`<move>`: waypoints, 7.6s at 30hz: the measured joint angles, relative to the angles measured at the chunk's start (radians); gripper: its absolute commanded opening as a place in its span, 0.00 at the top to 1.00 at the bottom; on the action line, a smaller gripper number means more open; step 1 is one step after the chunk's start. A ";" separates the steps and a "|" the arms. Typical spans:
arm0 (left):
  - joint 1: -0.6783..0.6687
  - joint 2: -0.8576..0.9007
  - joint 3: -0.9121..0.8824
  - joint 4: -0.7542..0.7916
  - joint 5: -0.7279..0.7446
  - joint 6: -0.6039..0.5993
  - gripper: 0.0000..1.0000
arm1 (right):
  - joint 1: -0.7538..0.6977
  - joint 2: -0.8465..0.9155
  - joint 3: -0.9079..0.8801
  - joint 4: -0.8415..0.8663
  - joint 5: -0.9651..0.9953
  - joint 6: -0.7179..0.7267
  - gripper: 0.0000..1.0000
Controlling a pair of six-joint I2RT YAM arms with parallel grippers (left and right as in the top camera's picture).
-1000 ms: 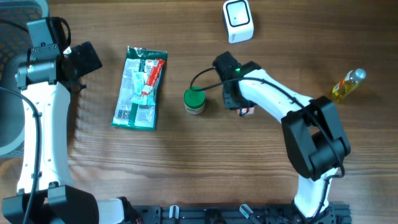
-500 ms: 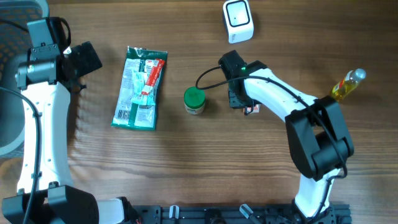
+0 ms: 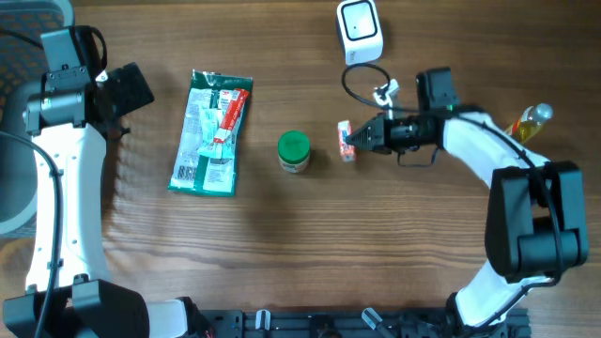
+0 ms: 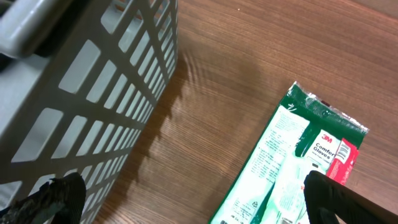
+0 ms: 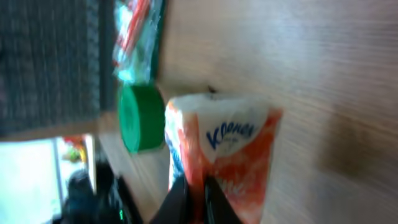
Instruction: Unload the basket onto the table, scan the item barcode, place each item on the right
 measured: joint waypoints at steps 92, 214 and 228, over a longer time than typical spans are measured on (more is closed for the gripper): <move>0.000 0.000 0.000 0.000 0.000 0.000 0.00 | 0.147 -0.129 0.436 -0.696 0.896 -0.114 0.33; 0.000 0.000 0.000 -0.003 0.000 0.000 0.00 | 0.122 -0.121 0.307 -0.638 0.941 -0.026 0.09; 0.000 0.000 0.000 -0.003 0.000 0.000 0.00 | 0.122 -0.121 0.178 -0.503 0.940 0.102 0.38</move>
